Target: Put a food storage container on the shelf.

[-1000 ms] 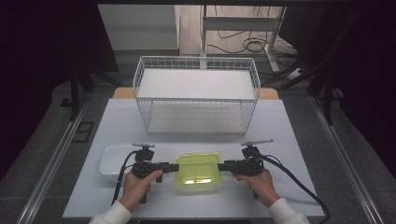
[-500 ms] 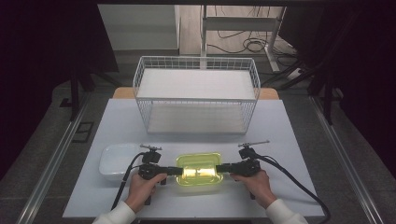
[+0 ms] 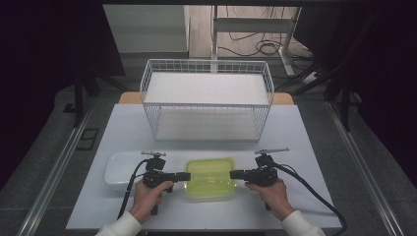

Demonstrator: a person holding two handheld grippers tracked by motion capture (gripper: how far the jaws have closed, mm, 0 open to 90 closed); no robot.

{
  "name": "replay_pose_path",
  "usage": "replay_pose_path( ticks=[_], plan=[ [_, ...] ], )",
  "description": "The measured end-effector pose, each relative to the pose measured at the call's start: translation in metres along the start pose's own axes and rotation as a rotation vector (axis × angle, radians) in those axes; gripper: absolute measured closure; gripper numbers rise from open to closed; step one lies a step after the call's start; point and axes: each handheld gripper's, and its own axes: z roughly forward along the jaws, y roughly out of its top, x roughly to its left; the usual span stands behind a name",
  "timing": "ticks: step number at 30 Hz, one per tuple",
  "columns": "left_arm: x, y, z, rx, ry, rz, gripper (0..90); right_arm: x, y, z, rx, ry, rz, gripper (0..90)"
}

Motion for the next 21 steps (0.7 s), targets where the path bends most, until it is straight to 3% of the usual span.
replay_pose_path(
  ticks=[3,7,13,21],
  plan=[
    [-0.003,0.0,-0.002,-0.005,-0.006,0.009,79.1,0.001,0.0,-0.002,-0.009,0.005,-0.009,79.5],
    [-0.012,0.002,-0.006,-0.024,0.007,0.058,79.1,0.005,0.003,-0.008,-0.036,0.018,-0.03,79.5],
    [-0.023,0.008,-0.016,-0.055,0.03,0.121,79.2,0.017,0.008,-0.016,-0.068,0.004,-0.118,79.3],
    [-0.031,0.013,-0.021,-0.069,0.04,0.161,79.5,0.027,0.015,-0.025,-0.11,-0.007,-0.192,79.2]
  ],
)
